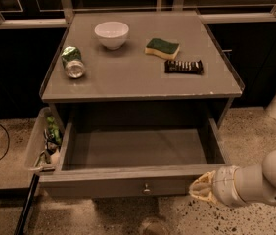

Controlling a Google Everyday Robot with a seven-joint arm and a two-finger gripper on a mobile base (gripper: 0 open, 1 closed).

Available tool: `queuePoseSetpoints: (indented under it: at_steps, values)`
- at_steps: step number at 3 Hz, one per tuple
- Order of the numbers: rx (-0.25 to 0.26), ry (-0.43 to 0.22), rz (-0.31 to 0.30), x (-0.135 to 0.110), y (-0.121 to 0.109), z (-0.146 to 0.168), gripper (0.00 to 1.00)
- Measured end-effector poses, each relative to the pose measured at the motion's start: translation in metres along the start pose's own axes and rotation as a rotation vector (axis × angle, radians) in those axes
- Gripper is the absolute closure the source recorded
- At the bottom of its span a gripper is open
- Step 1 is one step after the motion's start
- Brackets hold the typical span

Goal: Close top drawer

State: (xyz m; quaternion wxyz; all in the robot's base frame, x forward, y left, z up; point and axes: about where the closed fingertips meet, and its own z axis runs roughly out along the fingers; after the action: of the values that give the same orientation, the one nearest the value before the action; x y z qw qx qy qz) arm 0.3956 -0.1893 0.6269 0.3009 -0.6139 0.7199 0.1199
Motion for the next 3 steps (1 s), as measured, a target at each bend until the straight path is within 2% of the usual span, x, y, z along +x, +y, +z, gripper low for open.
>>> queuePoseSetpoints:
  at_steps: [2, 3]
  values:
    - [-0.002, -0.002, 0.001, 0.000, 0.000, 0.001, 0.35]
    - [0.008, -0.048, -0.004, -0.005, -0.011, 0.006, 0.13]
